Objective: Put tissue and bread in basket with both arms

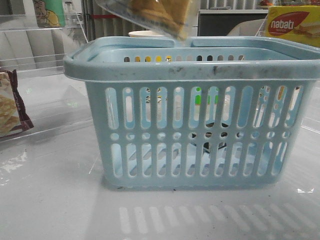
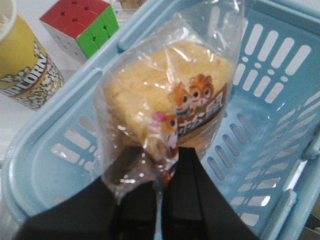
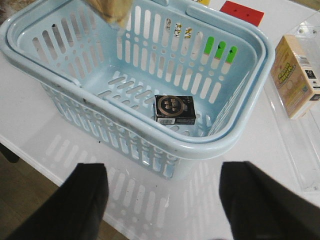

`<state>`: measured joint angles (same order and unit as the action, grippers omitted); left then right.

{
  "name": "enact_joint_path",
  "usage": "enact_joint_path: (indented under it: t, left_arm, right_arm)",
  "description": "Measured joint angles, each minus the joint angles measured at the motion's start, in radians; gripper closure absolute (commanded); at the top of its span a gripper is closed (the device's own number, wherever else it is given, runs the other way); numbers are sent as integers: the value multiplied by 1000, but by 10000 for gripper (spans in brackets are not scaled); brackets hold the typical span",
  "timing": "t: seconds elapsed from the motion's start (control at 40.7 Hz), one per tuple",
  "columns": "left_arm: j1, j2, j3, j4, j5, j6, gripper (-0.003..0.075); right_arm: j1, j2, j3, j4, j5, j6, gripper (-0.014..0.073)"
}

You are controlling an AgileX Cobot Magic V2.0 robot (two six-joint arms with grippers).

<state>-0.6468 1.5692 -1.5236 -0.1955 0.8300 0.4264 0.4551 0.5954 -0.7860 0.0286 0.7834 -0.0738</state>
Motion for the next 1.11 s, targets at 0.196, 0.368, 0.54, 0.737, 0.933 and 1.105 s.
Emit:
enact_joint_path:
  t: [0.196,0.368,0.54,0.737,0.933,1.105]
  left_arm:
    - [0,99,0,0,3,0,442]
    - [0,130,-2,2,14,0,260]
    - [0,96,-30,3,37,-2,257]
    - [0,-55,-38,21,88,-48,266]
    - [0,-226,-18,125,179,-163,265]
    - [0,-383,97,223,206,-264,265]
  right_arm:
    - [0,0,0,0,0,0,22]
    - [0,0,0,0,0,0,22]
    - [0,0,0,0,0,0,22]
    - [0,0,0,0,0,0,22]
    - [0,0,0,0,0,0,22]
    - [0,0,0,0,0,0,22]
